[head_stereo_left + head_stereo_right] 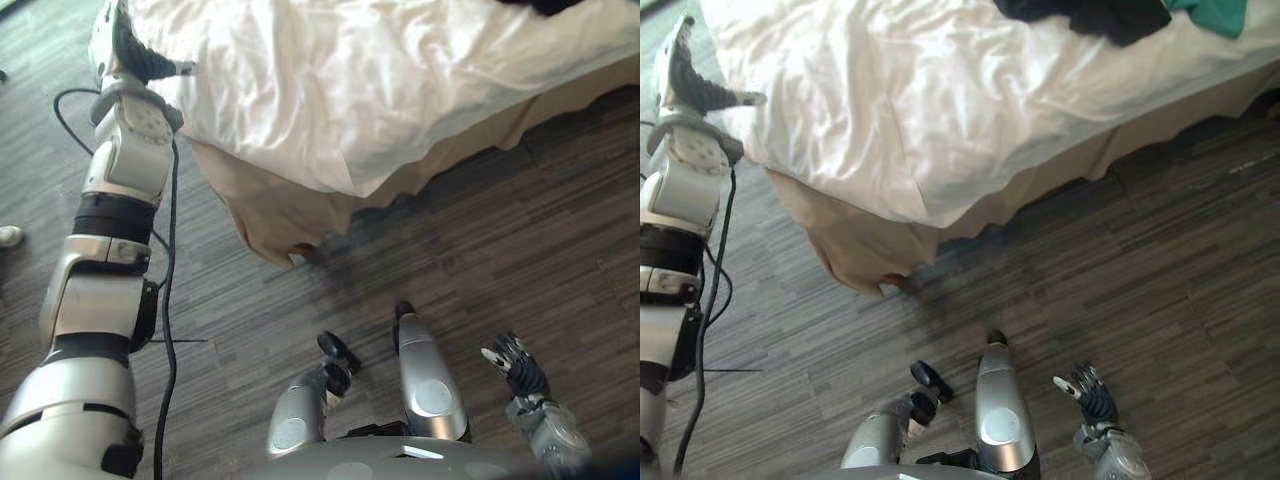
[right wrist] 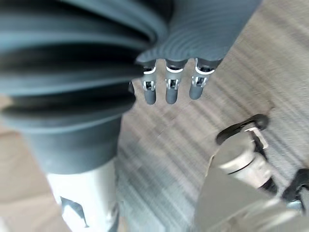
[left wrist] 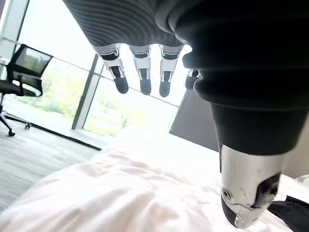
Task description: Tidy the bed and pick cloth on bed and put in laundry
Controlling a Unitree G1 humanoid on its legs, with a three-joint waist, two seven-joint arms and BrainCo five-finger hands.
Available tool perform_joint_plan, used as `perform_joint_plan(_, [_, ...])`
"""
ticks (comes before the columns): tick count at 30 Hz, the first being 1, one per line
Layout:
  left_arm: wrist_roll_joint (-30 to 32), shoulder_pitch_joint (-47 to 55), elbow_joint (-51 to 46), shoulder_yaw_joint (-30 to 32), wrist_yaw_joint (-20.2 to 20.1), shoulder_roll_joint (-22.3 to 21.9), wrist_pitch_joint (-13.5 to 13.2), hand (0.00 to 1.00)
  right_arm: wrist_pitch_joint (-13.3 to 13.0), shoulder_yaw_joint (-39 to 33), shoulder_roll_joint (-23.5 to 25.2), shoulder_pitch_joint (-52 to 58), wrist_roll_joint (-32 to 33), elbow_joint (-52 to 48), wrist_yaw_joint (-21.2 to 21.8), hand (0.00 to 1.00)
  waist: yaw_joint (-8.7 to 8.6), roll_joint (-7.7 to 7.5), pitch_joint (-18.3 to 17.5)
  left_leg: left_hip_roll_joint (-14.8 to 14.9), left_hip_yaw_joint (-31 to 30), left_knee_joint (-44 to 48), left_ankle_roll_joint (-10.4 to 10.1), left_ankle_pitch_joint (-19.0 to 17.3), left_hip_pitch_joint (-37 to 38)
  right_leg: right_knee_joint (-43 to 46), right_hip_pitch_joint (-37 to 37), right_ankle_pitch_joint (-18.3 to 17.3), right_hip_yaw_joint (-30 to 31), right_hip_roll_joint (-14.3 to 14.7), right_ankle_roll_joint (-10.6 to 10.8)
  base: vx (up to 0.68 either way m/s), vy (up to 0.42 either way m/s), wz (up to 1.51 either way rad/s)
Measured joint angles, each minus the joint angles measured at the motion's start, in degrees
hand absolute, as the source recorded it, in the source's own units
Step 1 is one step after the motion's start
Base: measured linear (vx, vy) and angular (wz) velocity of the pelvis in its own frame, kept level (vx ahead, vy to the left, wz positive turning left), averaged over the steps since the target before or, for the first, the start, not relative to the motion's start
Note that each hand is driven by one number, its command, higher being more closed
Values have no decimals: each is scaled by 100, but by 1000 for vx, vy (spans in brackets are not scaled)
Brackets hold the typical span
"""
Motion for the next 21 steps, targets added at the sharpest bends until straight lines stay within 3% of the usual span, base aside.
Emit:
perform_joint_plan(2, [8,-270,-6,-79,2,-66,228,0,-40,153,-1,0,200,-288,73,0,14,-146,124,150,112,287,43,-132,-236,74,-213,22,28,47,-12,-96,-17,-6])
perform_joint_plan(5, [102,-746,-3,-83,-26,-201,553,0,-159,393,-53,-65,478,-800,219,0,30,-239,391,474,121,850,145,-353,-901,69,-694,167,31,176,-61,-134,-28,-9])
perform_joint_plan(8, [114,-1153,201,-165,-88,-267,703,0,-223,635,-66,-239,806,-1165,295,0,27,-341,641,765,130,1482,263,-545,-1591,217,-1266,280,77,288,-36,-101,10,-15])
perform_joint_plan(11, [581,-1482,231,-228,-141,-384,655,0,-211,712,-64,-298,1184,-1486,343,0,88,-369,782,1026,125,2069,368,-679,-2029,432,-1610,281,93,363,-34,-15,25,-7])
perform_joint_plan(12, [781,-1556,249,-308,-245,-382,653,100,-208,766,-65,-301,1321,-1656,366,0,132,-369,782,1132,131,2269,400,-732,-2132,521,-1701,281,96,397,-33,-11,26,-13])
perform_joint_plan(18, [1939,-1824,388,-816,-1053,-174,571,100,-184,752,-116,-542,1547,-1997,414,0,196,-373,780,1288,132,2582,435,-1042,-2447,691,-2060,285,167,478,-39,-62,17,-13])
perform_joint_plan(21, [2248,-1959,344,-1141,-1556,87,507,100,58,748,-118,-614,1533,-2242,492,0,192,-364,775,1297,253,2679,529,-1127,-2466,664,-2121,330,278,471,-91,-69,35,-15])
